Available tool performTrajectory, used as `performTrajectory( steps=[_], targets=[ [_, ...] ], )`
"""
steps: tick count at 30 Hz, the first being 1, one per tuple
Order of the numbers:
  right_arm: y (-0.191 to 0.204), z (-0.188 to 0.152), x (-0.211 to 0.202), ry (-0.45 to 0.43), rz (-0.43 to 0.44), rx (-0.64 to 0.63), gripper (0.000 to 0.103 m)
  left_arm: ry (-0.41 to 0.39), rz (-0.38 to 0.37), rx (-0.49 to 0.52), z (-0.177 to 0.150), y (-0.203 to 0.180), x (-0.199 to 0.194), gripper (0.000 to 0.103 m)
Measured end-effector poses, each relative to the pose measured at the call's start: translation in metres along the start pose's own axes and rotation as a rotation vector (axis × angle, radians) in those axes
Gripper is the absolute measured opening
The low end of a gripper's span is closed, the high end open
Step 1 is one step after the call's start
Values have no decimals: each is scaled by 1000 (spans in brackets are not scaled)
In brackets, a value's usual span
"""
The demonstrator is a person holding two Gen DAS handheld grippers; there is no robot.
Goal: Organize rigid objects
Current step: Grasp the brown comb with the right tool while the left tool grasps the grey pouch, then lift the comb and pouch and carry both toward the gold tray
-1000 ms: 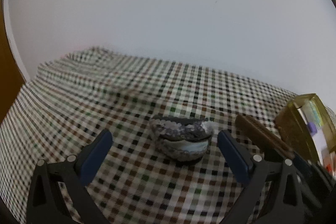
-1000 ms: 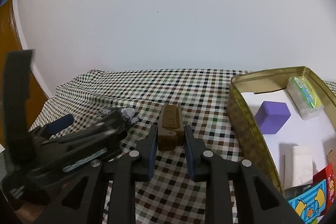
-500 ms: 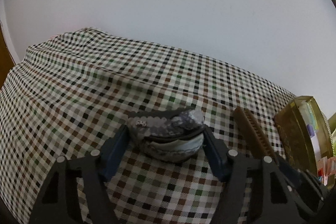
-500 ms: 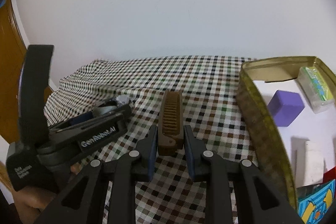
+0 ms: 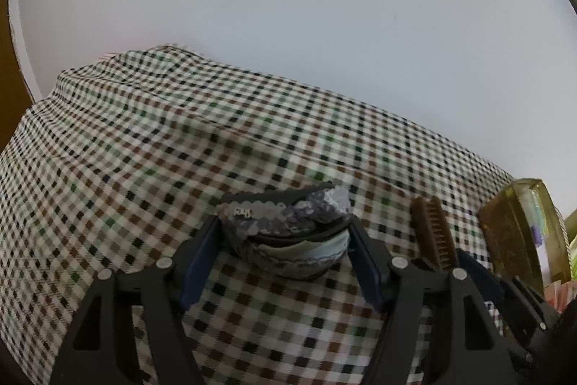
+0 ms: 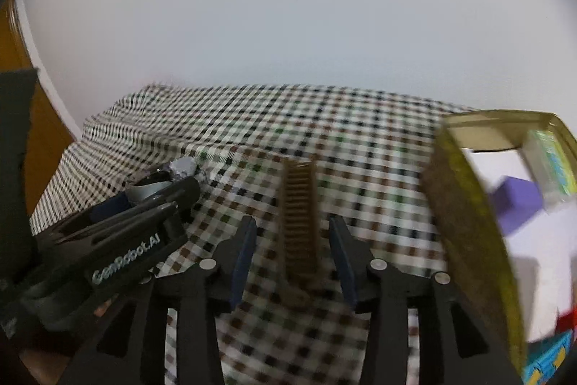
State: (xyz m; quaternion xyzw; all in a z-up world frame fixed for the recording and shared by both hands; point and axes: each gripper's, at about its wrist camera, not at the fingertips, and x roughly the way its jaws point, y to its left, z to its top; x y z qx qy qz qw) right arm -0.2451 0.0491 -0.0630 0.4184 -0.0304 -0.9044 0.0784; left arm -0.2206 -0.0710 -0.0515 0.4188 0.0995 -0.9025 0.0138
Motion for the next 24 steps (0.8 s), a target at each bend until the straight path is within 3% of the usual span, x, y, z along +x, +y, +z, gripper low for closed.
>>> performTrajectory(
  steps=[3,4,5,12,24],
  targets=[
    [9,3,7,3,-21,-22,44,-3,-1,-13,2,2,2,68],
    [10,3,10,4,-18,-21,30,-2,-1,-12,3,3,3,68],
    [9,2,10,5,-6,-20,28,-1,0,-8,3,4,5,68],
    [-10,-2,1,-31,64,70,28,-14,-17,-24,2,11,0,68],
    [-8,-14,-35,-171,6,56,28,-58,1,19,-3,9,-14,68]
  ],
)
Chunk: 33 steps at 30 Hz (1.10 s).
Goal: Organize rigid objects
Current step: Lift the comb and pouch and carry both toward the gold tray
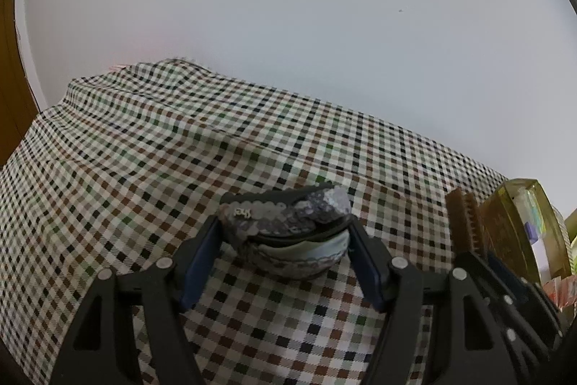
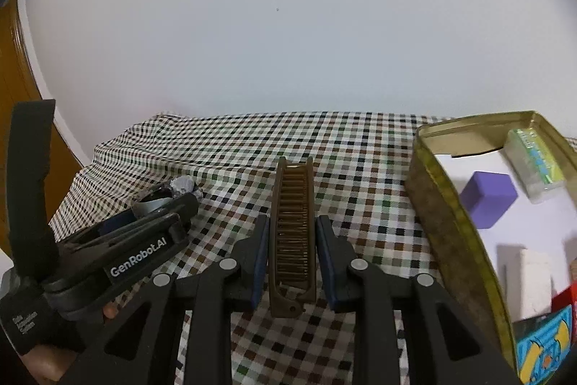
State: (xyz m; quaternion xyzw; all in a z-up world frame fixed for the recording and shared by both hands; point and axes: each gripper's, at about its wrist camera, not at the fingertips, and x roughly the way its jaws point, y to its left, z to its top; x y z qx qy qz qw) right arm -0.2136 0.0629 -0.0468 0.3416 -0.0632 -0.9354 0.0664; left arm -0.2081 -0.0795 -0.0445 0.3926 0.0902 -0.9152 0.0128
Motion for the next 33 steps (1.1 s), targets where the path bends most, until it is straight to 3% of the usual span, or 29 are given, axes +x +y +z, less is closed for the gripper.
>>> performTrajectory(
  steps=[18,20,33],
  targets=[
    [18,-9,-16,-90,-53,-33,28,-41,16,30,-15,-4,-19,69],
    [4,-13,-34,-99,-52,-45,28,-43,16,32,-16,-7,-21,68],
    [-6,-24,-52,-119,-55,-56,28,-69,19,29,-27,-13,-35,69]
  ],
)
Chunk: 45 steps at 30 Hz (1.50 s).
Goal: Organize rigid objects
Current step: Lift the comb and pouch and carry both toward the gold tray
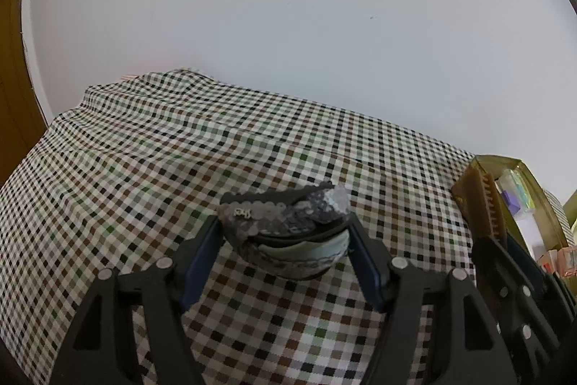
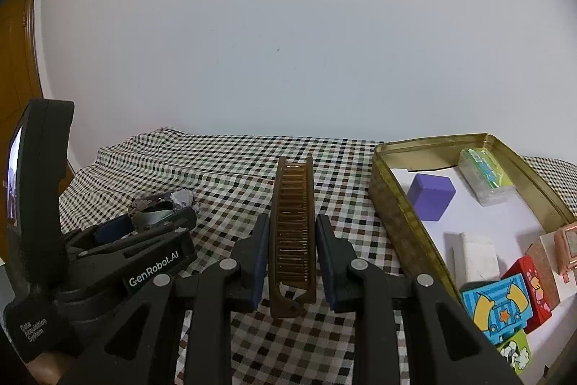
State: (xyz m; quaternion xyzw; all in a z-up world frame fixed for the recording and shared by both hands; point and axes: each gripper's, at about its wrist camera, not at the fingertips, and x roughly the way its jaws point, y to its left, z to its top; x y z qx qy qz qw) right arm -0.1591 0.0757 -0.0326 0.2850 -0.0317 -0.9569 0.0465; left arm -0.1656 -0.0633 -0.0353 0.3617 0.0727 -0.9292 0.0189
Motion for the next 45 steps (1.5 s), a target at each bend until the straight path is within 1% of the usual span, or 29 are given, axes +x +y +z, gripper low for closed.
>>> performTrajectory(
  steps=[6,16,28,38,43,45],
  targets=[
    [-5,-4,-6,-7,1,-3,28,-44,13,8,-5,-2,-12,69],
    [-11,-12,-22,-42,-19,-30,28,-36,-26,14,-20,-10,-23,69],
    [-8,-21,-51,-68,-33,-48,28,-45,-31,-21,-33,-15,-39,69],
    [-15,-27,-63,-89,-36,-63,28,-94,-12,-39,-41,-22,-57,69],
    [-20,-30,-73,-112,-49,-81,28,-140,5,-11,-43,-30,-67,69],
    [-22,-30,-75,-114,-53,-80,28,-138,-4,-16,-44,-31,-68,69]
  ],
)
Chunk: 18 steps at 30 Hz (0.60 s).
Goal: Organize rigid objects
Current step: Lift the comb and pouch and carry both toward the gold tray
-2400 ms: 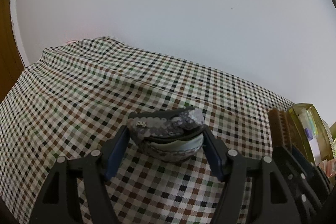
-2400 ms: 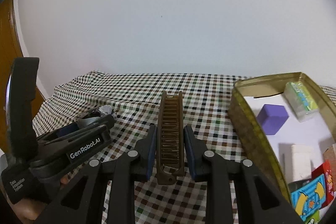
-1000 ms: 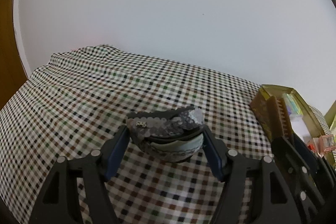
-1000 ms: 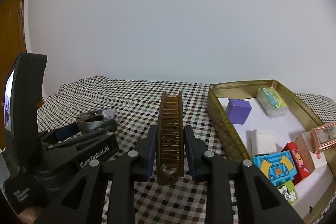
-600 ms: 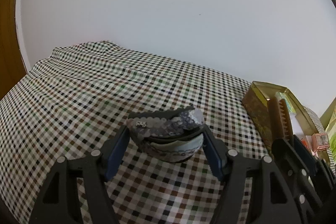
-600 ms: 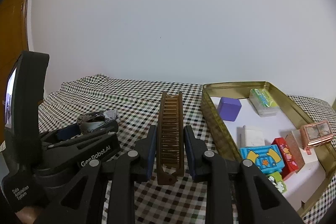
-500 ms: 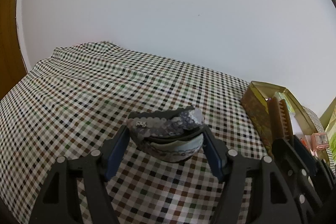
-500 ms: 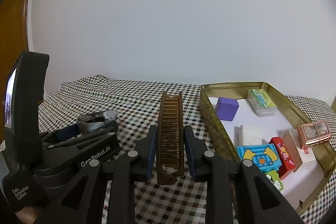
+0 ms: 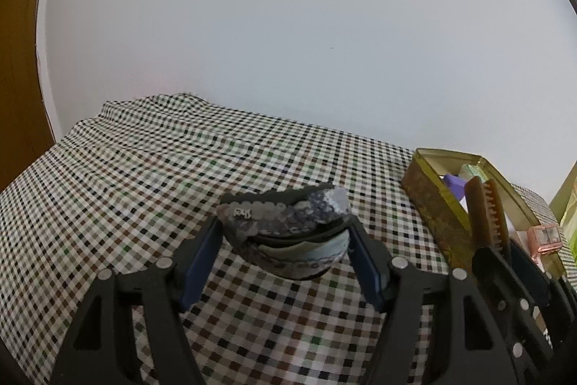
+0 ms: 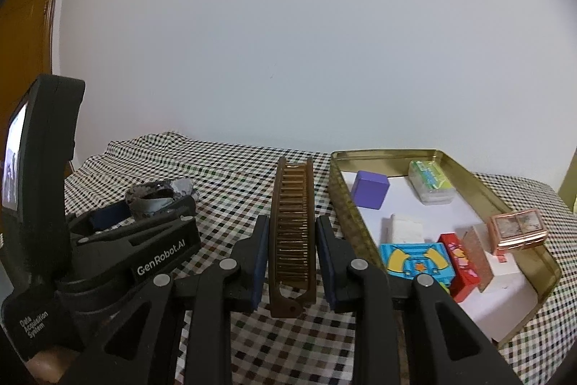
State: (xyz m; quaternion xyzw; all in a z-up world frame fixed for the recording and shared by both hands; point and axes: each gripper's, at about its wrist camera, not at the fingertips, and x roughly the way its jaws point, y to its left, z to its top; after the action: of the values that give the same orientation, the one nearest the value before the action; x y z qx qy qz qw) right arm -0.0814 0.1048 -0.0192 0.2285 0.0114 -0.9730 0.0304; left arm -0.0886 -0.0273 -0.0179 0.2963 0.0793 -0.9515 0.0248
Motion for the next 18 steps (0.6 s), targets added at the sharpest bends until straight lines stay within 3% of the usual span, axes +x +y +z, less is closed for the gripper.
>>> performTrajectory(
  steps=[4,18],
  targets=[
    [-3,-2,-3,2,0,5,28,44,-34,-17,-3,-3,3,69],
    [-10,-9,-26,-50,-17,-36,28,16,-43,-15,-13,-16,-16,69]
  ],
)
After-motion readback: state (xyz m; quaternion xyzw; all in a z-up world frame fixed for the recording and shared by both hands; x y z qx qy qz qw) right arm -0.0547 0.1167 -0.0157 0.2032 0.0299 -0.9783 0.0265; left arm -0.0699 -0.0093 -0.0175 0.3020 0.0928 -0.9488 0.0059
